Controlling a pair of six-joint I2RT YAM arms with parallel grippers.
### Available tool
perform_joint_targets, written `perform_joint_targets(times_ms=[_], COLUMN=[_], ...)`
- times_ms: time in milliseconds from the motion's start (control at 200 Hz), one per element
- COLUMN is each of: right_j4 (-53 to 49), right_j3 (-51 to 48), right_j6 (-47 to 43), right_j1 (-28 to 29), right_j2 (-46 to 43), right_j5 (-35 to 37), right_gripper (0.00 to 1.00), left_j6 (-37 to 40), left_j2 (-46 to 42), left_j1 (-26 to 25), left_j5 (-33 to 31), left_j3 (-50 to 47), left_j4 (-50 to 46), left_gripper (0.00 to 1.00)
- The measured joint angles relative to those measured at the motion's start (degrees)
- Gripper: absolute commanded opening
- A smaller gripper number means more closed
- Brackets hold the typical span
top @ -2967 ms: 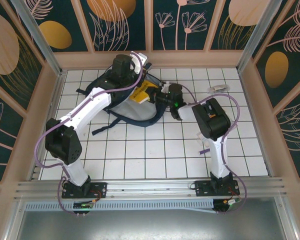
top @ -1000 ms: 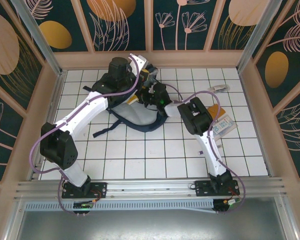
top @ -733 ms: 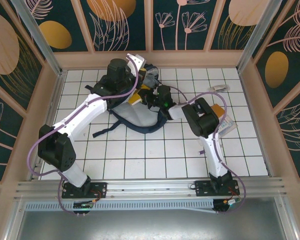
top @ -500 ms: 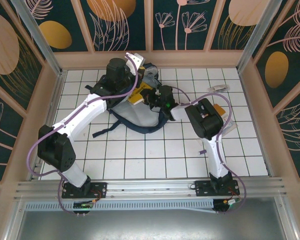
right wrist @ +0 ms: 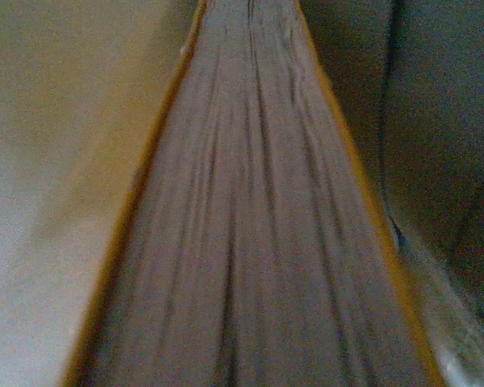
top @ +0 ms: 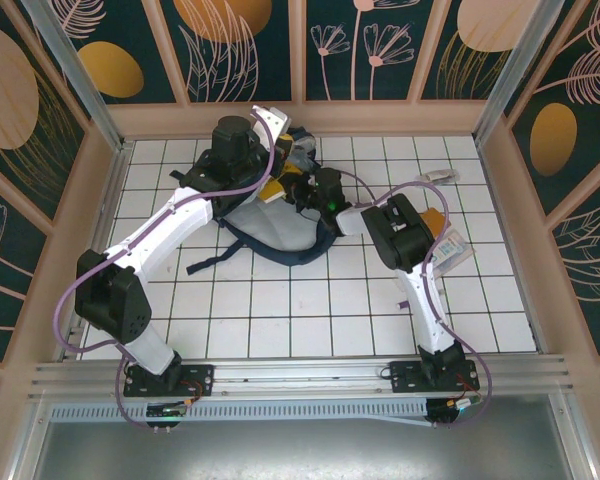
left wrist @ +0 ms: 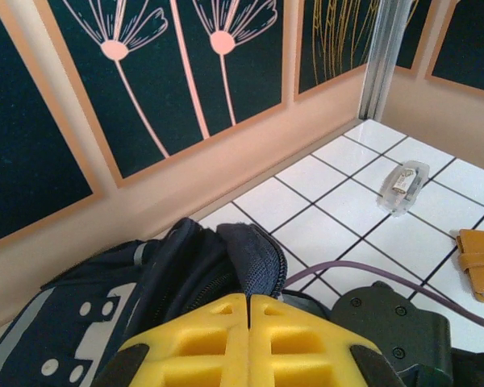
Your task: Pack the student bag
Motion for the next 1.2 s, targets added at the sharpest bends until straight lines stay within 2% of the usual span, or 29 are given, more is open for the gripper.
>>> perform_joint_targets(times_ms=[45, 205, 480, 656, 931, 996, 1046, 1106, 1201], right_j4=[-0.3, -1.5, -9.8, -17.7, -29.3, -30.9, -32.2, -33.5, -37.1], right_j3=[0.6, -0.3, -6.3, -7.0, -12.0, -14.9, -17.5, -20.8, -25.9], right_j6=[0.0, -0.2, -0.7, -1.9, -5.6, -6.8, -8.2, -10.1, -14.2], right_j1=[0.0, 0.1, -1.0, -2.4, -3.9, -4.1, -4.6, -5.4, -7.5], right_j2=[0.0, -0.2, -7.3, -11.3, -20.8, -24.6, -28.1, -32.6, -40.0], right_j5=[-0.4, -1.5, -1.7, -1.7, -1.4, -0.6, 0.0, 1.1, 4.0], right_gripper=[0.24, 0.46, 0.65, 0.70, 0.71, 0.71, 0.71, 0.70, 0.71], left_j6=[-0.1, -0.9, -3.5, -4.5, -4.7, -4.3, -3.1, -1.9, -0.3], left_j2=[0.0, 0.0, 0.0, 0.2, 0.3, 1.0, 1.9, 4.1, 7.1], left_j1=[0.0, 0.0, -0.1, -0.1, -0.1, -0.1, -0.1, -0.1, -0.1], left_j5=[0.1, 0.2, 0.2, 0.2, 1.9, 4.6, 7.3, 11.0, 16.7], left_j3=[0.0, -0.2, -3.6, -4.0, -4.8, -4.8, -4.6, -3.0, -0.6], left_j4=[0.0, 0.2, 3.7, 4.6, 5.1, 5.1, 4.6, 3.2, 0.9], left_gripper=[0.00, 0.00, 0.00, 0.00, 0.00, 0.10, 0.27, 0.42, 0.49])
